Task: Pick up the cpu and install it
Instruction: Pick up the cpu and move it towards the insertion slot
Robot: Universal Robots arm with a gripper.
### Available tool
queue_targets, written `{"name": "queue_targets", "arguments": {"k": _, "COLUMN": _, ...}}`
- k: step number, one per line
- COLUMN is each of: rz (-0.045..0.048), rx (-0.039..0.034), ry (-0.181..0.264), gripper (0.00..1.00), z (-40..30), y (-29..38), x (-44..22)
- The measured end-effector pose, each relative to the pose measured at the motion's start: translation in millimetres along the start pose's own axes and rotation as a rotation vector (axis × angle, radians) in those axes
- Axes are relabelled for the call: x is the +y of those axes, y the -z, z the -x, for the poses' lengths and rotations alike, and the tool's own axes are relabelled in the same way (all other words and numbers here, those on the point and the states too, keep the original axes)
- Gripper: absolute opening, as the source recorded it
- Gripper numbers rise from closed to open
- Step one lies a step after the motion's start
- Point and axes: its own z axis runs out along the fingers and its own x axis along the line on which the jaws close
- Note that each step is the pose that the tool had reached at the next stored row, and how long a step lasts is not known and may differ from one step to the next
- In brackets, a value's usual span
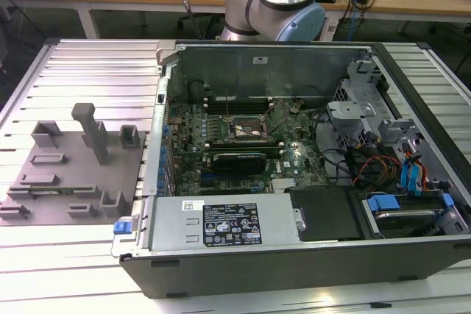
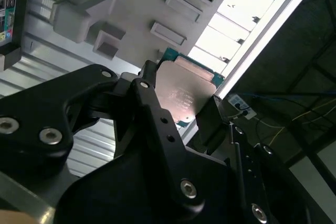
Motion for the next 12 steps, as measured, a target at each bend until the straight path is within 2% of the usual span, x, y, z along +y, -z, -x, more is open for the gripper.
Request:
{"name": "queue_targets", "arguments": {"k": 2, "rz": 0.0000, "rx": 0.0000, "ry": 0.000, "gripper": 0.55, "z": 0.1, "y": 11.1, "x": 0.6}}
{"name": "queue_targets", "arguments": {"k": 5, "rz": 0.0000, "rx": 0.0000, "ry": 0.000, "gripper": 0.55, "z": 0.1, "y": 20.5, "x": 1.2}}
{"name": "queue_targets", "arguments": {"k": 12, "rz": -0.0006, "rx": 0.0002, "ry": 0.000, "gripper": 0.55, "z": 1.7, "y": 21.0, "x": 1.4}}
